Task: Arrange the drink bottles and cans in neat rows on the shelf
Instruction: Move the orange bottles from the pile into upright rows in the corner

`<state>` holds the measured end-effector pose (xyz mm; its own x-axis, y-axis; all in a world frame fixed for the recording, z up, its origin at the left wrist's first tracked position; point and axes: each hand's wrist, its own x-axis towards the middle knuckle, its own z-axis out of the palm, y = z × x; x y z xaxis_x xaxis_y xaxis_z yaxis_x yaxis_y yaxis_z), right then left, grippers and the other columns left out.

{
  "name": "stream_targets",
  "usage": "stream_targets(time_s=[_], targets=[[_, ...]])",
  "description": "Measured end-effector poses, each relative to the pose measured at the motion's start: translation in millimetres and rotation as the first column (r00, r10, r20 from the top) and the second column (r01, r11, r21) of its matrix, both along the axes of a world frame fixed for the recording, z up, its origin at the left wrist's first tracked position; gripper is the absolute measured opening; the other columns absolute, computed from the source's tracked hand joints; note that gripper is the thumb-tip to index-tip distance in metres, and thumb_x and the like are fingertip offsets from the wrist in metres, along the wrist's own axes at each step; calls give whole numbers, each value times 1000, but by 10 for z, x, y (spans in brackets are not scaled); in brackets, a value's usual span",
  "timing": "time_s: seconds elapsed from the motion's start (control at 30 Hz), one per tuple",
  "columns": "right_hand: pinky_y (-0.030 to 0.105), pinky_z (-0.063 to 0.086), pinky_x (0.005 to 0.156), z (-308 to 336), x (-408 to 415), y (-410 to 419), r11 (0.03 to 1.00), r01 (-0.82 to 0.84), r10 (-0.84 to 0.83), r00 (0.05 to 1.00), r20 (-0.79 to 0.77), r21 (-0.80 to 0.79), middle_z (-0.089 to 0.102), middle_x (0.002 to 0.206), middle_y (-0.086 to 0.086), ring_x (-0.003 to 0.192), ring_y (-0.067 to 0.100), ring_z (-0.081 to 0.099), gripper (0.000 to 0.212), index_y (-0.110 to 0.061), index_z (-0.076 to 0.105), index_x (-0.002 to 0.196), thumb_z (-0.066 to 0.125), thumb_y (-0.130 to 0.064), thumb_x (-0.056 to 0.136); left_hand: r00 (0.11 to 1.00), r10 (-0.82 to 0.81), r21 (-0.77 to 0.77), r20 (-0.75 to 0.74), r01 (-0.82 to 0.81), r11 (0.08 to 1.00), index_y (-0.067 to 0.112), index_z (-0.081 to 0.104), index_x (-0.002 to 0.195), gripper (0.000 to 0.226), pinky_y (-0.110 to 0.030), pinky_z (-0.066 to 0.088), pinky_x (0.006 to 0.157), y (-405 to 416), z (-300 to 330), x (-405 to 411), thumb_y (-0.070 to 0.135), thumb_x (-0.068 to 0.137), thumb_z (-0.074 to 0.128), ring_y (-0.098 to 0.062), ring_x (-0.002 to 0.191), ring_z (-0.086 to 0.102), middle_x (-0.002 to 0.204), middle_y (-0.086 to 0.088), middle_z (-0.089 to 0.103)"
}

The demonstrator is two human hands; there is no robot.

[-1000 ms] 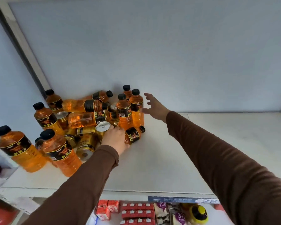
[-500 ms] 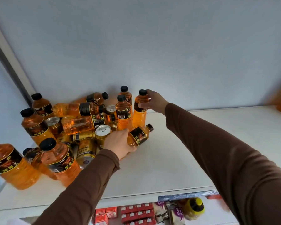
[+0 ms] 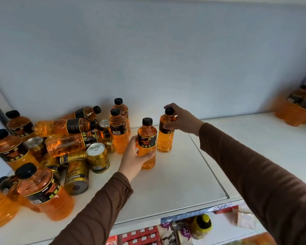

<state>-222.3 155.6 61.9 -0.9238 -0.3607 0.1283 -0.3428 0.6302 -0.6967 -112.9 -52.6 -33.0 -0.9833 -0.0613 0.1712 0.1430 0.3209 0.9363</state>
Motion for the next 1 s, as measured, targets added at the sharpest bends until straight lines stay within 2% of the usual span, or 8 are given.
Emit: stream_targets(time_s=[0.1,0.23,0.37,0.47,0.57,0.67,0.8,1.0], targets=[[37,57,83,4,39,-24,999,16,-16,1000,14,-28,56,117,0,99,23,61,52,-25,47,129,74,-34,84,1000,-16,22,25,16,1000,56,41,115,61,-27,34,99,-13,-44,-26,37,75,83,2,117,46,119,41,44],[36,52,82,-50,63,-76,984,124,-122,992,17,-127,63,113,3,99,23,60,39,-16,58,120,68,-38,89,996,-85,-20,34,86,996,56,45,118,57,-15,36,93,-69,-53,-17,52,72,78,22,109,47,117,45,50],[37,53,83,-109,95,-57,944,222,-219,975,42,-245,66,112,0,103,23,61,38,-17,66,116,71,-41,87,994,-102,-73,30,104,992,46,48,129,64,-34,37,103,-154,-113,-61,62,73,73,-5,125,49,129,25,56],[46,56,89,-106,150,22,917,261,-259,965,47,-300,68,106,0,103,22,62,35,-17,68,112,74,-38,85,997,-78,-69,25,79,994,42,50,130,71,-38,39,104,-124,-106,-120,67,68,73,-10,125,51,131,18,59],[47,59,83,-77,260,202,888,296,-299,953,49,-352,67,103,1,101,23,64,32,-17,67,108,76,-36,84,997,-70,-58,19,71,996,41,51,128,77,-39,42,102,19,-84,-181,71,61,72,-11,121,53,132,14,60],[46,60,81,6,394,546,872,332,-345,938,30,-359,67,104,3,100,22,64,33,-17,66,109,76,-36,83,994,-112,-49,-2,112,992,40,55,124,71,-36,43,97,291,-37,-241,69,62,73,-7,114,56,125,16,64],[46,61,78,116,620,1230,837,408,-434,901,12,-364,67,102,1,94,22,66,34,-21,67,107,76,-40,80,979,-205,-24,-23,204,979,47,60,109,46,-23,41,83,878,69,-326,53,69,82,6,104,57,108,29,66],[48,60,78,216,1037,2585,785,498,-546,837,-33,-368,68,104,1,96,20,66,33,-20,67,109,77,-36,81,930,-364,-44,-54,362,931,35,61,119,57,-23,43,80,2228,186,-379,44,68,86,1,104,60,112,18,67]])
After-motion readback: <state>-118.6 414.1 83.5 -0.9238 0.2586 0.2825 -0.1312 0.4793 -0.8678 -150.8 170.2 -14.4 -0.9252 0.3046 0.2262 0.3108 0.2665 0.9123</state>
